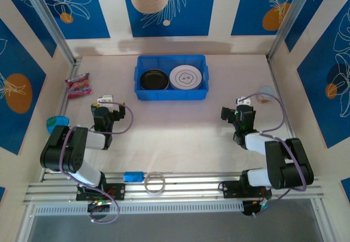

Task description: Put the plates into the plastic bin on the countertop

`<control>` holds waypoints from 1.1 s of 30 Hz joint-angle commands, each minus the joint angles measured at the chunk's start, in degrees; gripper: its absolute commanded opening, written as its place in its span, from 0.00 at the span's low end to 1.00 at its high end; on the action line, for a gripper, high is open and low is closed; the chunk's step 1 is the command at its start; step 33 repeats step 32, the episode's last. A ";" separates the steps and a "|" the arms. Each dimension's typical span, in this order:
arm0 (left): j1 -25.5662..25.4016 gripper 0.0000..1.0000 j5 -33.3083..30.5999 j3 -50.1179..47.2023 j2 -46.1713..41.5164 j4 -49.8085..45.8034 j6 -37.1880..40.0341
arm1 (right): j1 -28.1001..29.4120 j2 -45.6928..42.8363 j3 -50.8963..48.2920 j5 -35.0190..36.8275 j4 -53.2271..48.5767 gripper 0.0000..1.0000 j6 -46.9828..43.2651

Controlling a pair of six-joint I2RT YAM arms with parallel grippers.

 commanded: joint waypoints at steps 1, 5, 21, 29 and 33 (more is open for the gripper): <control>0.64 1.00 1.34 0.53 0.32 -0.73 0.28 | -3.00 7.95 -0.79 -12.85 20.47 0.99 -1.99; 0.64 1.00 1.09 0.71 0.47 -0.85 0.27 | -2.75 9.05 2.90 -13.04 15.13 0.99 -2.20; 0.64 1.00 1.08 0.79 0.46 -1.02 0.32 | -3.06 7.90 3.76 -13.16 11.24 0.99 -2.09; 0.60 1.00 1.08 0.77 0.40 -0.94 0.29 | -3.44 8.08 4.28 -14.44 10.34 0.99 -2.01; 0.65 1.00 1.15 0.73 0.40 -1.00 0.28 | -3.52 7.78 3.73 -14.75 11.04 0.99 -2.13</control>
